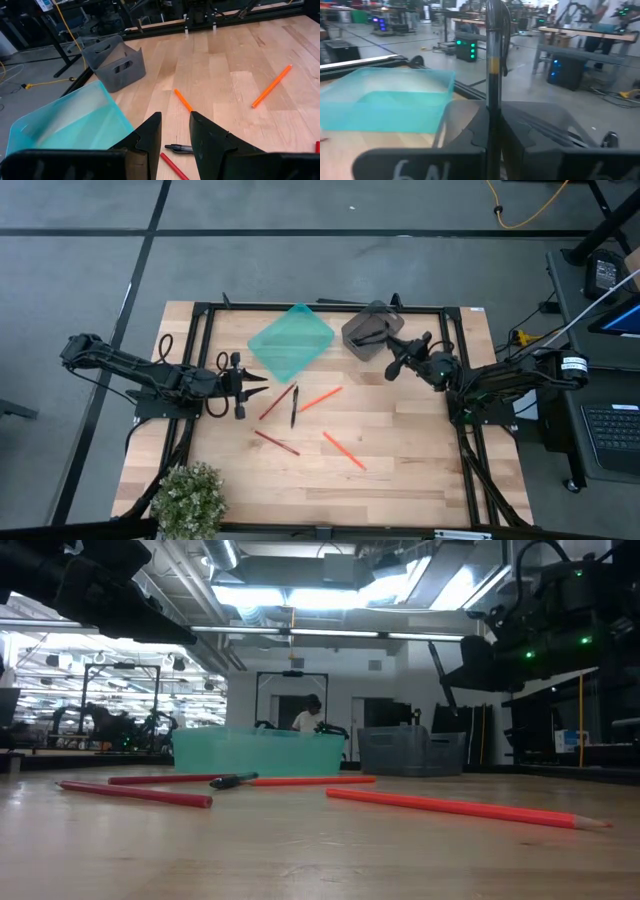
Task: Sort pens & pencils
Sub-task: Put the black pen into the gray bin
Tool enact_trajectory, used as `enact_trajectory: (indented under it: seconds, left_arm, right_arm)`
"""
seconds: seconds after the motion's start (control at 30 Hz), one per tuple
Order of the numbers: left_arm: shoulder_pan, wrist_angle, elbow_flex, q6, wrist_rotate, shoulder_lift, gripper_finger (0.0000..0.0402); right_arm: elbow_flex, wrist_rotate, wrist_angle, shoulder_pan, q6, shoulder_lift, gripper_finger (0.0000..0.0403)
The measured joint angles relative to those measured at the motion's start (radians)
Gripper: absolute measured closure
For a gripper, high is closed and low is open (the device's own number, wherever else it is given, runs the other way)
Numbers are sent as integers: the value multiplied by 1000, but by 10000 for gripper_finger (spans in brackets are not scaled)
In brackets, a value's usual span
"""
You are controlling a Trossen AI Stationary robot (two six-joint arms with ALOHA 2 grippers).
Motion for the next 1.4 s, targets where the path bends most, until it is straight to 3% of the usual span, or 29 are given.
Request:
enact_trajectory:
  seconds: [0.23,0.53,0.77,0.9,1.17,1.4]
  left_arm:
    - [0,0,0,0,0,0,308]
    - [0,0,0,8,0,0,308]
    - [0,0,0,9,0,0,308]
    - [0,0,0,9,0,0,308]
    - [0,0,0,9,0,0,308]
    - [0,0,0,9,0,0,308]
  right_arm:
    - [13,-6,-15,-37,-40,0,377]
    - [116,-181,-223,-225,-73,1,377]
    - [142,-378,-255,-372,-107,2,377]
    - [190,-491,-385,-423,-193,2,377]
    - [363,-614,-763,-466,-403,4,377]
    - [489,-642,-998,-470,-477,52,378]
